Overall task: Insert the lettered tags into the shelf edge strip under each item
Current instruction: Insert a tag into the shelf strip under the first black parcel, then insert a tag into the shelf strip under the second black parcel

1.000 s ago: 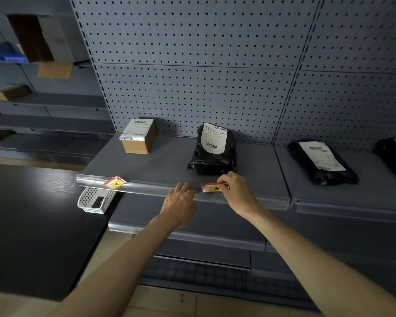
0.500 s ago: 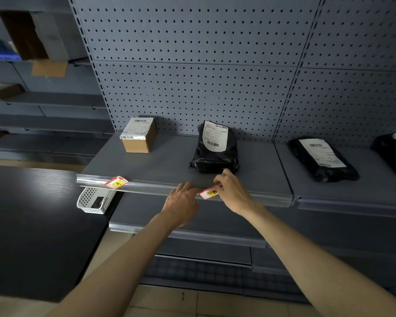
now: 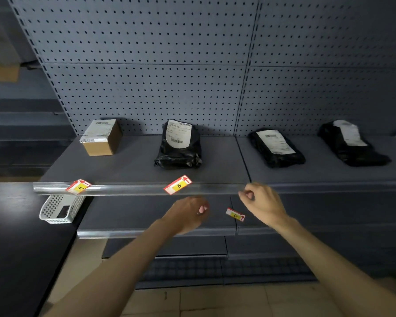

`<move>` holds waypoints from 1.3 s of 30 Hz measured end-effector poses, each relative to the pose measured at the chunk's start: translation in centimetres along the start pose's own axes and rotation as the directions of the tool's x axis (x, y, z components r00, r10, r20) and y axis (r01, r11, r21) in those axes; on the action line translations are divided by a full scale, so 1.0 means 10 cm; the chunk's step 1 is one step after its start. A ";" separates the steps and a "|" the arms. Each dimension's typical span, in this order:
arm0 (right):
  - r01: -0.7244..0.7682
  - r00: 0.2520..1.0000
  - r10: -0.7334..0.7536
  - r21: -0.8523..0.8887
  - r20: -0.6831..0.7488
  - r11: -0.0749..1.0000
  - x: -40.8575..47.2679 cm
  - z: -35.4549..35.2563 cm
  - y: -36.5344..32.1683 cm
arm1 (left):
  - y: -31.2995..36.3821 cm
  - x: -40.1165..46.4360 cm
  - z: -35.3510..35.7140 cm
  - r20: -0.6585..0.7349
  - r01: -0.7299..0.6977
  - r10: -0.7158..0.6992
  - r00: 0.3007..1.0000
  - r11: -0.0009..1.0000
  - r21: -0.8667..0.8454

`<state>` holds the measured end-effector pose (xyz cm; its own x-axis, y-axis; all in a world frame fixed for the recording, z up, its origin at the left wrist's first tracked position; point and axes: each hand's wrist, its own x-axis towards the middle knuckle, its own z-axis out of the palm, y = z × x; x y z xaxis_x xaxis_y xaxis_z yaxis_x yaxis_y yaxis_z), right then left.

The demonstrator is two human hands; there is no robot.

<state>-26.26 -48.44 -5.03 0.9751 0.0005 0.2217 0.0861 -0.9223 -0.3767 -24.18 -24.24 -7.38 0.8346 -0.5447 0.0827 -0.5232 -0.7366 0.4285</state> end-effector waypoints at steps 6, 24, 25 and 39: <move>-0.046 0.987 0.052 -0.046 0.155 0.998 -0.21 0.22 0.64 | 0.36 0.41 0.49 0.135 0.047 -0.045 0.990 0.999 -0.013; -0.084 0.951 0.081 -0.004 0.299 0.996 0.33 1.83 1.88 | -0.16 1.64 2.32 0.133 0.218 -0.242 0.961 0.961 0.173; -0.091 0.952 0.088 -0.004 0.293 0.996 0.38 1.95 1.94 | -0.23 1.69 2.43 0.147 0.196 -0.225 0.963 0.963 0.185; -0.209 0.960 0.146 0.263 0.239 0.942 0.59 2.76 2.29 | -0.64 1.90 3.12 -0.078 0.077 -0.062 0.995 0.975 0.209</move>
<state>-12.89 -58.90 -37.19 0.9975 -0.0422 -0.0575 -0.0692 -0.7670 -0.6379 -10.35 -42.42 -36.60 0.8762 -0.4653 0.1257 -0.4820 -0.8438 0.2359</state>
